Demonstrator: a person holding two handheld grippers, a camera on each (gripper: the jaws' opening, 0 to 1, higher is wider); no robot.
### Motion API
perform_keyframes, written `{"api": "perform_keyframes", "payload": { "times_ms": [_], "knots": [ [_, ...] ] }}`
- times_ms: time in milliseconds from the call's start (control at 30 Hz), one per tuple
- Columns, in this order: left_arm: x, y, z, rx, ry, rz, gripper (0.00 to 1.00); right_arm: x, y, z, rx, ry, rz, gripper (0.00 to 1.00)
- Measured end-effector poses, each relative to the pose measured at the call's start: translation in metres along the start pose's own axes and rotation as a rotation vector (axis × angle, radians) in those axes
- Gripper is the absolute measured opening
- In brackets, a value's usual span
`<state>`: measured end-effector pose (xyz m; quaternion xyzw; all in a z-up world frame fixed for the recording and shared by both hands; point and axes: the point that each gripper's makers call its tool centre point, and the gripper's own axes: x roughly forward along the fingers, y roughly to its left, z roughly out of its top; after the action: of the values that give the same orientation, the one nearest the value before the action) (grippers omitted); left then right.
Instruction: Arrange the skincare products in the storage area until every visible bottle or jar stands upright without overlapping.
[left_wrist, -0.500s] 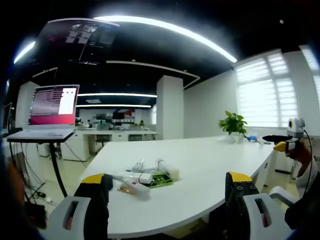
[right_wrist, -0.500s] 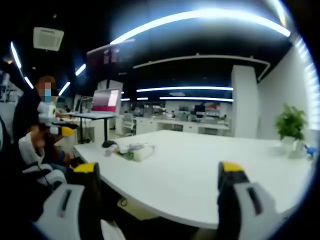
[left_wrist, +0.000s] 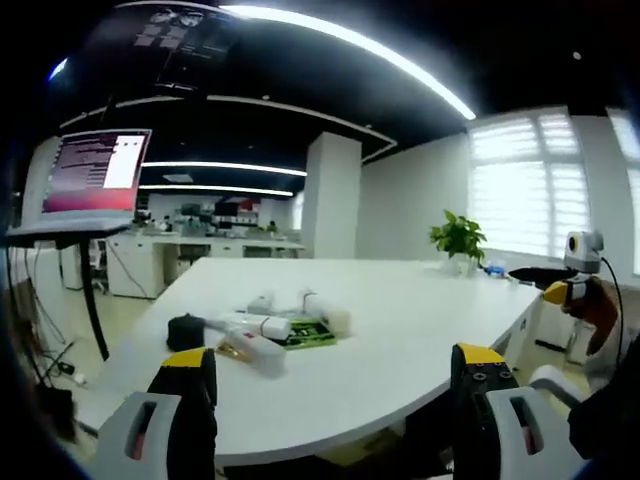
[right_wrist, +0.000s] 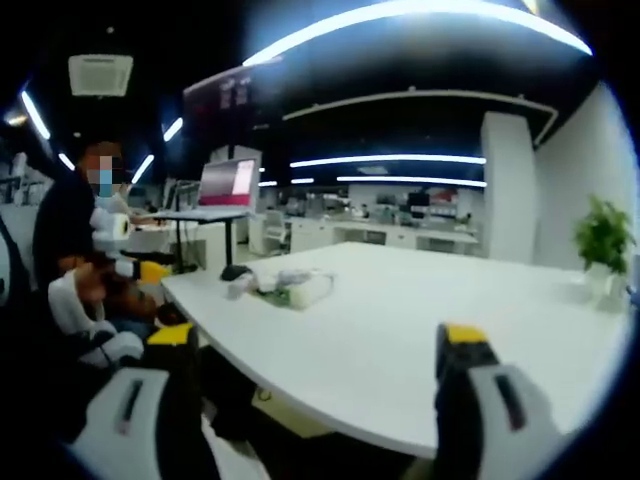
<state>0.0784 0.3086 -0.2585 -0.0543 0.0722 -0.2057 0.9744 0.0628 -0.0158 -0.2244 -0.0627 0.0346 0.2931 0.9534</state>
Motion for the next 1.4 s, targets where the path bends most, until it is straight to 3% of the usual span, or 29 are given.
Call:
{"api": "perform_keyframes", "payload": {
  "times_ms": [167, 500, 767, 1133, 1400],
  "knots": [
    [-0.005, 0.007, 0.013, 0.026, -0.042, 0.037, 0.99, 0.001, 0.001, -0.001, -0.035, 0.020, -0.002, 1.00],
    [-0.018, 0.000, 0.016, 0.045, -0.007, 0.036, 1.00, -0.016, -0.006, 0.003, -0.034, 0.002, -0.038, 1.00],
    [-0.030, -0.011, 0.037, 0.015, -0.102, -0.015, 1.00, -0.021, -0.007, 0.006, -0.022, -0.021, -0.045, 1.00],
    [-0.033, -0.021, 0.046, 0.050, -0.073, -0.028, 1.00, -0.023, -0.002, 0.025, -0.017, -0.069, -0.027, 1.00],
    [-0.036, -0.024, 0.047, 0.071, -0.042, -0.032, 1.00, -0.026, -0.010, 0.028, -0.002, -0.076, -0.045, 1.00]
  ]
}}
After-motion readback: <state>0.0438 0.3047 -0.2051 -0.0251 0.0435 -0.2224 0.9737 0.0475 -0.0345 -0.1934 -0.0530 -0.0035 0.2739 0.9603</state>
